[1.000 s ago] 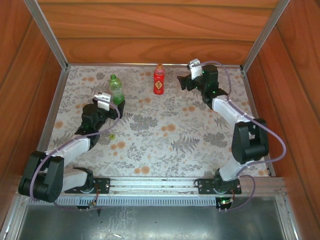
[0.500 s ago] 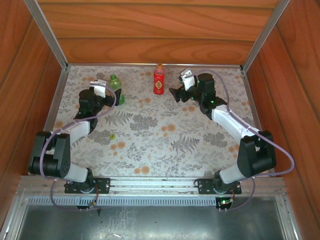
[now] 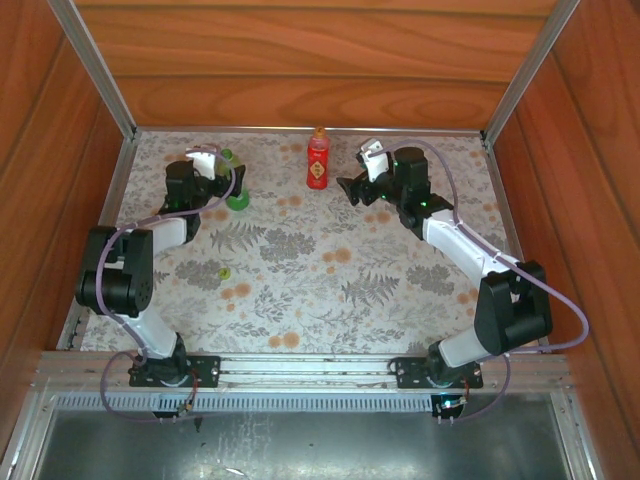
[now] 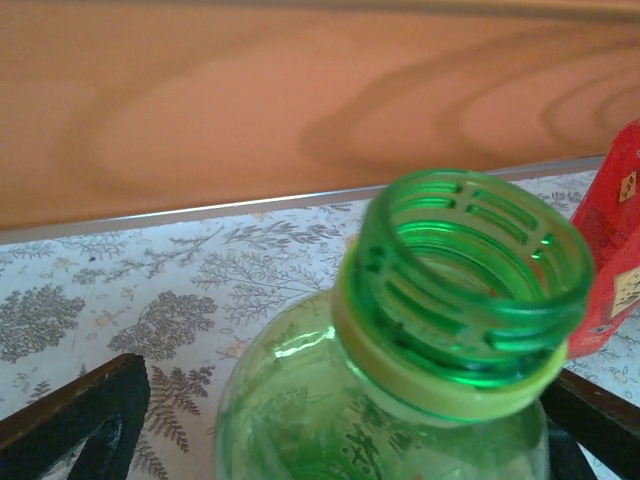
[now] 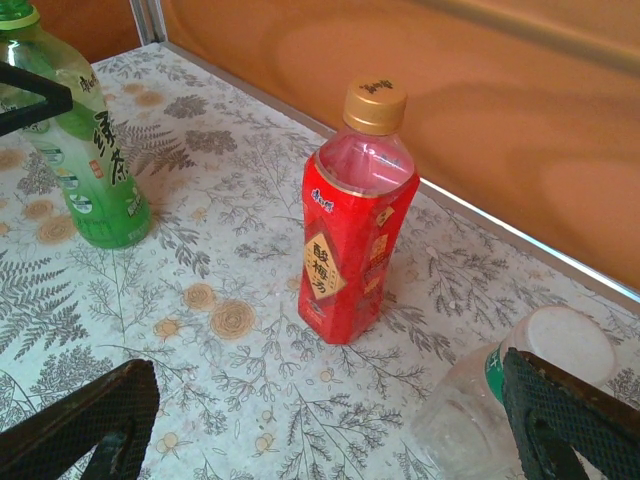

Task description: Screw on the bottle caps

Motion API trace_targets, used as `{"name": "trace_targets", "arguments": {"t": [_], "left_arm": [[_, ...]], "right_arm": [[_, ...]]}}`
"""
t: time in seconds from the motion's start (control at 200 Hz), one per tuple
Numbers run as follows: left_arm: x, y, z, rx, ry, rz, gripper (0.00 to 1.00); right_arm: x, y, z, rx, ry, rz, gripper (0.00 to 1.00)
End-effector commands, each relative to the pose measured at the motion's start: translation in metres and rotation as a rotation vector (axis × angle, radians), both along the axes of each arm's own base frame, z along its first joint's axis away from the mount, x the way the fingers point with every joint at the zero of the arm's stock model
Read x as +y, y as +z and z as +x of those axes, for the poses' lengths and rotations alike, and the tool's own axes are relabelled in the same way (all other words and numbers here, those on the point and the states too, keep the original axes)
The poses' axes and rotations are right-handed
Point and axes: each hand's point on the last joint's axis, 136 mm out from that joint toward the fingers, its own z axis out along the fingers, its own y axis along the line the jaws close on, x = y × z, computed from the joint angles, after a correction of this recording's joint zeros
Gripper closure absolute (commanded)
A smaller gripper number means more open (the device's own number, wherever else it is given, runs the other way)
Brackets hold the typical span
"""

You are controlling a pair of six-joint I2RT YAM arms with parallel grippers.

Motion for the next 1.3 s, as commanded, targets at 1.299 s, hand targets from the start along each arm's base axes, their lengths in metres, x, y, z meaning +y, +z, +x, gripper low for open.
{"name": "trace_targets", "arguments": {"t": [1.299], "left_arm": [[0.024,0.042,-0.020,-0.097,0.082,0.060,0.39]], "right_arm": [[0.224,-0.129,-0.185,0.199,0.960,-0.121,0.16]]}}
